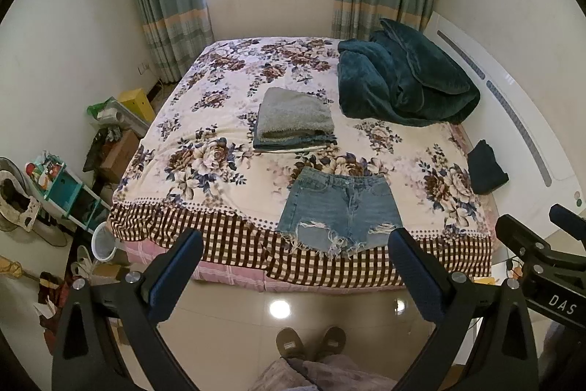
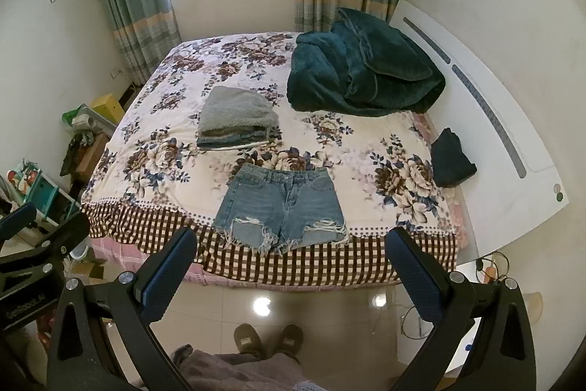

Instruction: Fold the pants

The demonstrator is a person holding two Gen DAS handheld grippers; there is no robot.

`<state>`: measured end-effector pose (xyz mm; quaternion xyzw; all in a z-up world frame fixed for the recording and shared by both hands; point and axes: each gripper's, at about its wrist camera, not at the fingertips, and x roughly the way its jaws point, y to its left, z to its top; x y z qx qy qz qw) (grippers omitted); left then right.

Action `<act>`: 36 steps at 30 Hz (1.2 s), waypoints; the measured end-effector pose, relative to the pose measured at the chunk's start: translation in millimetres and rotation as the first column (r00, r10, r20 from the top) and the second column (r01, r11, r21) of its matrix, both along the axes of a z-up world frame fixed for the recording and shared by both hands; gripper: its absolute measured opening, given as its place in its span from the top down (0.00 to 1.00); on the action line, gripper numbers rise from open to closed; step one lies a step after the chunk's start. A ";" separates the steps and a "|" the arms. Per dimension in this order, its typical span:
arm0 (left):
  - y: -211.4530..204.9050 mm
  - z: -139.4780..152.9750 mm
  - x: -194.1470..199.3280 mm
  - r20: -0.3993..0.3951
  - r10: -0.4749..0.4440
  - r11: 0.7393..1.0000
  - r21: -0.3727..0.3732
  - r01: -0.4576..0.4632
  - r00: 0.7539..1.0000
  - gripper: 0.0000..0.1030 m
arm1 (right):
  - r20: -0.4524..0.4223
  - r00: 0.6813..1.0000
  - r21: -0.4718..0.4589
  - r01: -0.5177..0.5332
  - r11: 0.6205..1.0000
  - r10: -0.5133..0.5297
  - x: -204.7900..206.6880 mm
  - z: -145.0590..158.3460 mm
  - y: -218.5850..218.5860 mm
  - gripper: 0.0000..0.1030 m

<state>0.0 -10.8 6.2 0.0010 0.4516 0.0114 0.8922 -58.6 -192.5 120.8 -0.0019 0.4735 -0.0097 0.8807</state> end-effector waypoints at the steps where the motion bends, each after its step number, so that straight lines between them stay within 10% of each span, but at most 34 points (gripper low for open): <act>1: -0.2 0.3 0.0 0.001 -0.001 1.000 -0.001 0.001 1.000 0.00 | 0.001 1.000 0.000 -0.001 1.000 0.001 0.9 1.1 0.3 0.00; 36: -0.1 7.2 5.8 0.008 -0.003 1.000 -0.014 0.003 1.000 0.00 | 0.006 1.000 -0.007 0.000 1.000 0.000 3.9 2.2 -1.2 0.00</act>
